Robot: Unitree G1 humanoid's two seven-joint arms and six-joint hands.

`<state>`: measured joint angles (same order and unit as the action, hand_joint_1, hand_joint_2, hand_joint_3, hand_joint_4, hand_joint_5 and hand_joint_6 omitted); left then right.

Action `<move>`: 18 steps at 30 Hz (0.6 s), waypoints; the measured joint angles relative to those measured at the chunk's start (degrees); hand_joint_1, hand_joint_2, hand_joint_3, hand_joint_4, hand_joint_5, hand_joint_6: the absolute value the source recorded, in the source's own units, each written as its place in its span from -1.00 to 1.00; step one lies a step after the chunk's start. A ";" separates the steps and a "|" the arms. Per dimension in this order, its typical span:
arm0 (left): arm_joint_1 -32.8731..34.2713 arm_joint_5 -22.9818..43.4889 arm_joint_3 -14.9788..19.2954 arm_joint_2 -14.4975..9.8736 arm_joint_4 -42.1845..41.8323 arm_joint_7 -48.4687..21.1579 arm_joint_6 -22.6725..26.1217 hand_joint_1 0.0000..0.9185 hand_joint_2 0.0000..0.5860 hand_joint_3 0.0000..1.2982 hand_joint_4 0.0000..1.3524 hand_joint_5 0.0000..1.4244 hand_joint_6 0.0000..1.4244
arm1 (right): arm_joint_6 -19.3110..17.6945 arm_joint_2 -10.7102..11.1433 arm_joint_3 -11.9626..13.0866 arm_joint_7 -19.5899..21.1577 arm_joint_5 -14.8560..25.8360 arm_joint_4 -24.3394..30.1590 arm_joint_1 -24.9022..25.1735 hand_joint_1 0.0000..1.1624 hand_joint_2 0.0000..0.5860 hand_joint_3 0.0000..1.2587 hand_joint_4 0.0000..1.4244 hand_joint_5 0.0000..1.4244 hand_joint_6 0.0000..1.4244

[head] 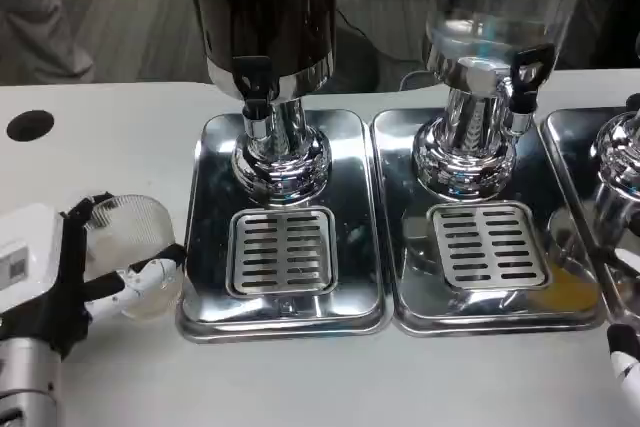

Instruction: Grasp the cup under the faucet to collect the drink, then remove the cup.

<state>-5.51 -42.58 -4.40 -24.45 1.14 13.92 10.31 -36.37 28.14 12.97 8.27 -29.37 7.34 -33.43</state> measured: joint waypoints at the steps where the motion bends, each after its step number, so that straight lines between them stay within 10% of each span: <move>1: -0.21 0.00 0.09 0.00 -0.22 0.00 -0.01 -0.22 -0.62 -0.39 -0.37 -0.10 0.13 | -0.09 0.00 0.00 0.00 0.00 0.00 -0.10 -0.49 0.68 -0.71 -1.00 -1.00 -1.00; 18: -1.66 -0.01 1.23 0.54 -1.93 1.34 -1.76 -0.19 -0.58 -0.37 -0.34 -0.08 0.17 | -0.95 0.00 0.01 0.00 0.00 0.00 -0.56 -0.48 0.68 -0.73 -1.00 -1.00 -1.00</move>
<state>-7.17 -42.59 -3.18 -23.91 -0.80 15.26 8.55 -37.32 28.14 12.98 8.27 -29.38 7.34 -33.99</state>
